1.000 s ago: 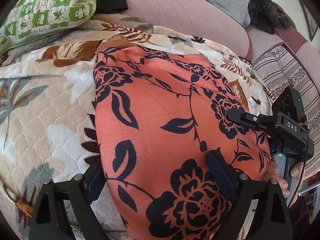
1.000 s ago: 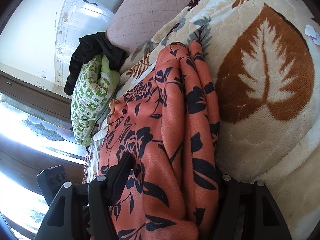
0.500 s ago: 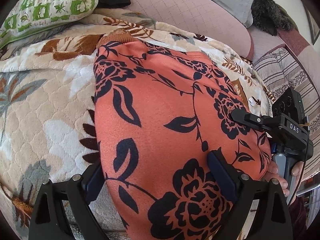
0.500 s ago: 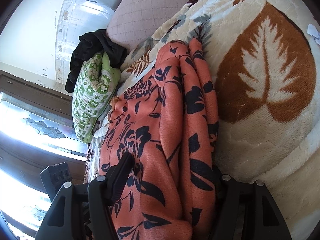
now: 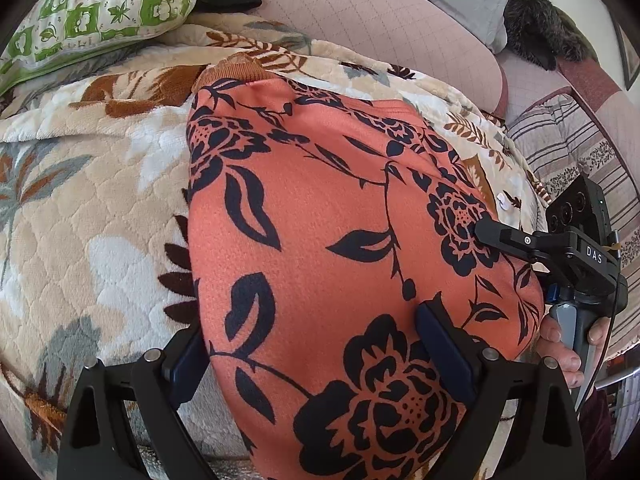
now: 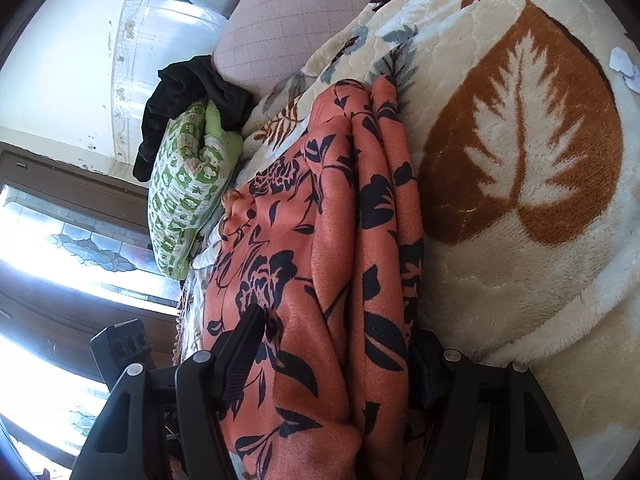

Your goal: Fold small clothes

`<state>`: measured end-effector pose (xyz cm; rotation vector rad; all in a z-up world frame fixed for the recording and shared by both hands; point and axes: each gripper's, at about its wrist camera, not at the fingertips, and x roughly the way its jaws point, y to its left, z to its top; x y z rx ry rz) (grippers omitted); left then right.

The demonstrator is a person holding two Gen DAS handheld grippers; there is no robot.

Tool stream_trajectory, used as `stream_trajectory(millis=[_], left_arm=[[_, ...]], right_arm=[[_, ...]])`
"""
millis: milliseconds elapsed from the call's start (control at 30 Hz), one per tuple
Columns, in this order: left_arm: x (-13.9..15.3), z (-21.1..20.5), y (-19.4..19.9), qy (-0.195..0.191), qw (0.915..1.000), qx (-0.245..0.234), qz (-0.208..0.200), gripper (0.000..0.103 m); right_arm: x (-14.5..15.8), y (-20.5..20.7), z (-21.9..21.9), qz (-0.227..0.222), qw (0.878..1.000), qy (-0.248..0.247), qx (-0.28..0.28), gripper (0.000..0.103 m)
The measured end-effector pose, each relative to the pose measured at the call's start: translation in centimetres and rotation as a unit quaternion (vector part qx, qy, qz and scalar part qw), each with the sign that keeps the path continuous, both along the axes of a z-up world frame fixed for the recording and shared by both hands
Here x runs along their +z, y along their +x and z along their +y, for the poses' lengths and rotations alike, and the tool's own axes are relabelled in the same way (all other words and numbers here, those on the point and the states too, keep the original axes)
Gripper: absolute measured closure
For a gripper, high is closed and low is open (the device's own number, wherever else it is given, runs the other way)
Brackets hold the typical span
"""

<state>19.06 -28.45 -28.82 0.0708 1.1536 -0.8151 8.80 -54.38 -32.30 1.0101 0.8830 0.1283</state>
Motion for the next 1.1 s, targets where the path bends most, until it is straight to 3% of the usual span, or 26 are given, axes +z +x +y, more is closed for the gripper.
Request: stream_trajectory(millis=[500, 700, 767, 900, 967, 1033, 1100], left_arm=[[-0.1, -0.1, -0.2, -0.001, 1.0000, -0.002, 0.000, 0.006], [0.0, 0.0, 0.1, -0.010, 0.9995, 0.000, 0.029, 0.006], [0.5, 0.7, 0.5, -0.018, 0.9991, 0.010, 0.037, 0.006], [3.3, 2.3, 1.1, -0.033, 0.9986, 0.042, -0.004, 0.006], [4.8, 3.0, 1.0, -0.028, 0.9969, 0.058, -0.045, 0.006], [5.3, 3.0, 0.7, -0.002, 0.9948, 0.060, -0.082, 0.006], [4.3, 2.2, 0.5, 0.058, 0.9916, 0.058, -0.100, 0.006]], right_arm=[[-0.1, 0.0, 0.0, 0.003, 1.000, 0.001, 0.000, 0.035], [0.7, 0.2, 0.2, 0.011, 1.000, -0.002, -0.005, 0.034], [1.1, 0.5, 0.4, 0.019, 1.000, -0.023, 0.000, 0.034], [1.6, 0.2, 0.3, 0.035, 0.999, -0.040, -0.004, 0.034], [3.4, -0.7, -0.1, 0.041, 0.994, -0.093, -0.046, 0.034], [6.3, -1.9, -0.3, 0.013, 0.986, -0.143, -0.084, 0.034], [8.9, -3.0, 0.1, -0.030, 0.983, -0.149, -0.103, 0.034]])
